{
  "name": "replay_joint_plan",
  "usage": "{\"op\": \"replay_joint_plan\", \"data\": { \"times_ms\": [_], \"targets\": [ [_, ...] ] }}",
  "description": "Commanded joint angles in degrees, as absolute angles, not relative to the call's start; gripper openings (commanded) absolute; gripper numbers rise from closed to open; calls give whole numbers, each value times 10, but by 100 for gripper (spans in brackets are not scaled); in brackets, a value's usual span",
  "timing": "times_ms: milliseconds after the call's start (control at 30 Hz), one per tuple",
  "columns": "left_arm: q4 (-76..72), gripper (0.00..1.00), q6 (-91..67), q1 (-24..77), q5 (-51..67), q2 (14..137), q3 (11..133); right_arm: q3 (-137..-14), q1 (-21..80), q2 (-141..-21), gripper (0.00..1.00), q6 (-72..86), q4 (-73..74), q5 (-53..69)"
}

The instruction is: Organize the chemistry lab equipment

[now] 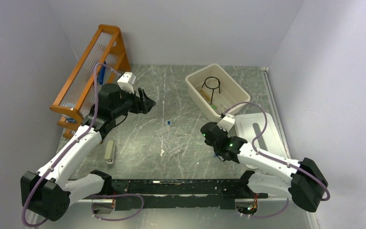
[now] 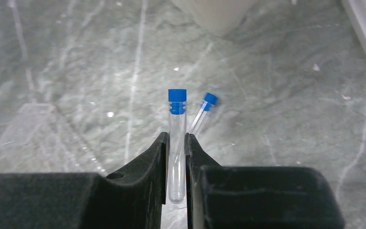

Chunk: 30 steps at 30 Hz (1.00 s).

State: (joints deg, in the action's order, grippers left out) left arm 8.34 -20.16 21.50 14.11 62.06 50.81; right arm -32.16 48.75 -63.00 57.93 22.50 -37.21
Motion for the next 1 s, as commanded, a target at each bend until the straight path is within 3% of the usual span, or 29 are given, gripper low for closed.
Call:
{"op": "replay_joint_plan", "data": {
  "times_ms": [0, 200, 333, 600, 833, 967],
  "targets": [
    [70, 76, -201, 236, 144, 610, 511, -319, 483, -598, 8, 528, 161, -318],
    [60, 86, -244, 260, 196, 600, 491, -277, 483, -527, 8, 500, 8, -188],
    [36, 86, -302, 299, 189, 588, 462, -280, 483, -516, 8, 507, -88, -136],
    [-163, 83, -467, 348, 259, 560, 383, -334, 483, -570, 9, 526, -232, -101],
    [-157, 82, -472, 354, 307, 596, 424, -358, 482, -598, 9, 571, -286, -78],
    [-174, 73, -479, 356, 311, 611, 427, -358, 479, -606, 10, 595, -305, -61]
  ]
}}
